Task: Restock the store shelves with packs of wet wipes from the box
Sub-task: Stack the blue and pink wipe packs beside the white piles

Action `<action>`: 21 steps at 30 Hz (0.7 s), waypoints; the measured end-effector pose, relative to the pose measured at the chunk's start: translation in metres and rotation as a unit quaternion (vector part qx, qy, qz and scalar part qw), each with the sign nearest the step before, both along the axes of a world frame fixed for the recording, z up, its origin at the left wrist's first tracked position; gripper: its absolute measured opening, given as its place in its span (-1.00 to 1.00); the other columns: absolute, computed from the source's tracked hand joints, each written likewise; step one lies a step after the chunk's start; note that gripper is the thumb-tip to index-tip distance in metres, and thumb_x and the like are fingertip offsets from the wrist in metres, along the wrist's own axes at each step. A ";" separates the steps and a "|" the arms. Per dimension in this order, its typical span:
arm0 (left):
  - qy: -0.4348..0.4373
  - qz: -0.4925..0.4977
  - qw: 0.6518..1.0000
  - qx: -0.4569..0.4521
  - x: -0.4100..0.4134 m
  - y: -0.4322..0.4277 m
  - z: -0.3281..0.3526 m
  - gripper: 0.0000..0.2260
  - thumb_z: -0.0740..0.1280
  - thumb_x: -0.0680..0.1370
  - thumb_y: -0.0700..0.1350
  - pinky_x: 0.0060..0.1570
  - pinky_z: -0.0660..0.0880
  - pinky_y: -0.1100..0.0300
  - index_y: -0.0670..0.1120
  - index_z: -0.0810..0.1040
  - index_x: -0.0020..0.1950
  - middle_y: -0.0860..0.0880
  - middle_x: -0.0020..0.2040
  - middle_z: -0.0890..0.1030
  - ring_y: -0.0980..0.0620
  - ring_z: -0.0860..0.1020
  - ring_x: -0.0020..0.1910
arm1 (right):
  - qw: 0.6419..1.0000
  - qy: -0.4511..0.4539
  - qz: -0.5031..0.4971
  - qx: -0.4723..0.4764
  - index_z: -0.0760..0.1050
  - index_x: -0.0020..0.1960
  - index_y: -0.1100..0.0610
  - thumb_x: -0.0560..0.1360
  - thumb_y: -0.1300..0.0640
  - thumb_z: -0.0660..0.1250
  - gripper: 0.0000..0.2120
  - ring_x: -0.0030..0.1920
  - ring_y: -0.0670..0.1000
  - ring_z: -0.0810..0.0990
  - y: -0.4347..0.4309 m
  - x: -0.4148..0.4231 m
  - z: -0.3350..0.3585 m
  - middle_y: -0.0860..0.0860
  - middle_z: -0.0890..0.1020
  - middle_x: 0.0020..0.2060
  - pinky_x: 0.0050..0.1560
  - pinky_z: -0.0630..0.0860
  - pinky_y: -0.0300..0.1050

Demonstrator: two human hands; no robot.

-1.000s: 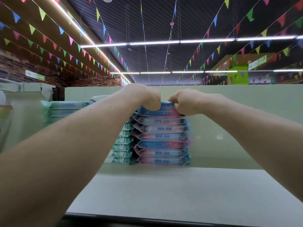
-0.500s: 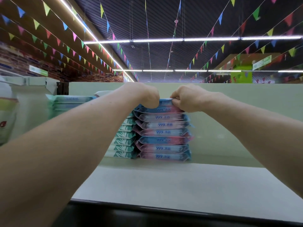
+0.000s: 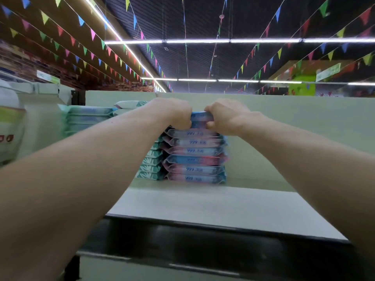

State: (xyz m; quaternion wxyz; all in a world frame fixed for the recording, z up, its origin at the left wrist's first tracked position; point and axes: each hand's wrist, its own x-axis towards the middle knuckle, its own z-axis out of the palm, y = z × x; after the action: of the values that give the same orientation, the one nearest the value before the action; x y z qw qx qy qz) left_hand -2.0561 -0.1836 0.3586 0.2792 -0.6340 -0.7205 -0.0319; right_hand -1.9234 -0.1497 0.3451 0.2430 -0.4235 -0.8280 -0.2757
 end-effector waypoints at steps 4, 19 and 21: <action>0.046 -0.001 0.996 0.075 0.011 -0.017 -0.010 -0.77 0.26 0.58 0.00 0.34 0.16 -0.26 -0.06 0.53 0.18 -0.09 0.14 0.52 -0.13 0.41 0.23 | 0.999 -0.007 0.016 0.037 0.49 0.24 0.13 0.54 0.14 0.29 -0.71 0.16 0.14 0.45 -0.015 0.007 -0.011 0.12 0.48 0.13 0.11 0.43 -0.01; -0.019 -0.167 0.985 -0.019 0.135 -0.049 -0.064 -0.69 0.31 0.55 -0.05 0.06 0.48 0.07 -0.05 0.48 0.29 -0.03 0.09 0.56 -0.06 0.52 0.03 | 0.991 0.016 -0.071 -0.114 0.47 0.25 0.10 0.52 0.13 0.34 -0.69 -0.05 0.05 0.48 -0.087 0.115 -0.061 0.04 0.54 0.04 -0.04 0.42 -0.14; -0.022 -0.216 0.976 -0.025 0.155 -0.053 -0.067 -0.71 0.31 0.57 -0.09 -0.01 0.43 0.12 -0.07 0.48 0.28 -0.03 0.02 0.52 -0.04 0.48 -0.02 | 0.987 0.022 -0.115 -0.108 0.48 0.24 0.09 0.52 0.11 0.34 -0.70 -0.06 0.05 0.45 -0.102 0.131 -0.063 0.02 0.51 -0.02 -0.04 0.41 -0.14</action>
State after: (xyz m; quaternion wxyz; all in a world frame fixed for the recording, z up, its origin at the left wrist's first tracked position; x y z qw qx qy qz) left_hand -1.9014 -0.2365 0.2916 0.2337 -0.7804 -0.5734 -0.0876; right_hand -1.7921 -0.2512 0.2818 0.1807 -0.5452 -0.7933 -0.2018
